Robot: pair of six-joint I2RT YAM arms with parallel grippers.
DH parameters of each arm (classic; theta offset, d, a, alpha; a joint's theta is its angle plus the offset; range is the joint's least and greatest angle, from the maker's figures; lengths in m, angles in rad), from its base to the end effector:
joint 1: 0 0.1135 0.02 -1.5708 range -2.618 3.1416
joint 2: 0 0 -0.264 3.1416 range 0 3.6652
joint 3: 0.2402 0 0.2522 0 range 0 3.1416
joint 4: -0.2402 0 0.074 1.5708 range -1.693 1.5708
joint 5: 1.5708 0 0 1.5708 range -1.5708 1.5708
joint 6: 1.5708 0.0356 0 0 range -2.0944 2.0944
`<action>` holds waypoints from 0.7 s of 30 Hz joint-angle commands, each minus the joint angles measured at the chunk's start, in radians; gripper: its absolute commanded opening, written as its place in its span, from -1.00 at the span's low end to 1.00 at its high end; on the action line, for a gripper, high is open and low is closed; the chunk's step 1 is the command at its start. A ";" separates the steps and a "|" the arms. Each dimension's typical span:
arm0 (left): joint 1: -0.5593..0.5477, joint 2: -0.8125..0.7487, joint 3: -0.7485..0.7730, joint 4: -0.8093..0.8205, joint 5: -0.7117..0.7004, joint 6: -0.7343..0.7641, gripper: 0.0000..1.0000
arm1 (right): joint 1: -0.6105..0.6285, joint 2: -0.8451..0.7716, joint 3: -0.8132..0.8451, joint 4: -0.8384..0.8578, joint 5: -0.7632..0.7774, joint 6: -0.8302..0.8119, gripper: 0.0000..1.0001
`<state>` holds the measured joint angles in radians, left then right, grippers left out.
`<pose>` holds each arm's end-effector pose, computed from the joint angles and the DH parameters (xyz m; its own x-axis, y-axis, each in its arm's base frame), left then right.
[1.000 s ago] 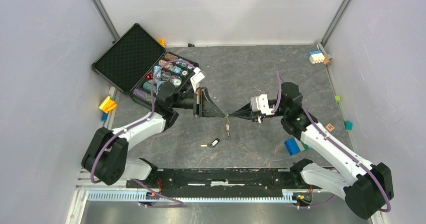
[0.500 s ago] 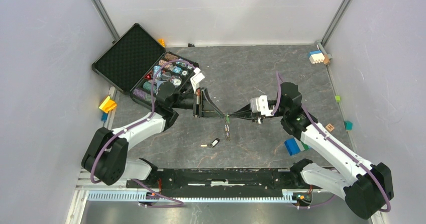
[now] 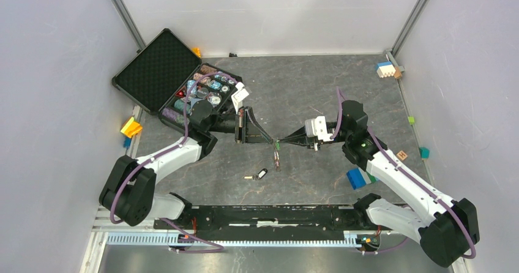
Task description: Put the keys on the keyring
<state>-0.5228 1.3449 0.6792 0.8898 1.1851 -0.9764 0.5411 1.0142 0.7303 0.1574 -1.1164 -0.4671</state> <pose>0.2225 -0.1663 0.2861 -0.6963 0.0415 -0.7166 0.7030 -0.1620 -0.6925 0.1733 0.1415 0.3153 0.3493 -0.0207 -0.9368 -0.9327 -0.1033 -0.3455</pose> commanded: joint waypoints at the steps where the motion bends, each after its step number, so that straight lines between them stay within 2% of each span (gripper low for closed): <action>1: -0.006 -0.033 0.000 0.067 0.015 -0.036 -0.96 | -0.003 -0.001 -0.009 0.037 0.027 0.027 -1.00; 21: -0.016 -0.021 0.008 0.038 0.010 -0.010 -0.96 | 0.006 0.007 -0.012 0.083 0.055 0.084 -1.00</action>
<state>-0.5236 1.3449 0.6792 0.8921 1.1847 -0.9760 0.5415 1.0145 0.7216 0.1947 -1.1034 -0.3996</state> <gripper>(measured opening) 0.062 0.006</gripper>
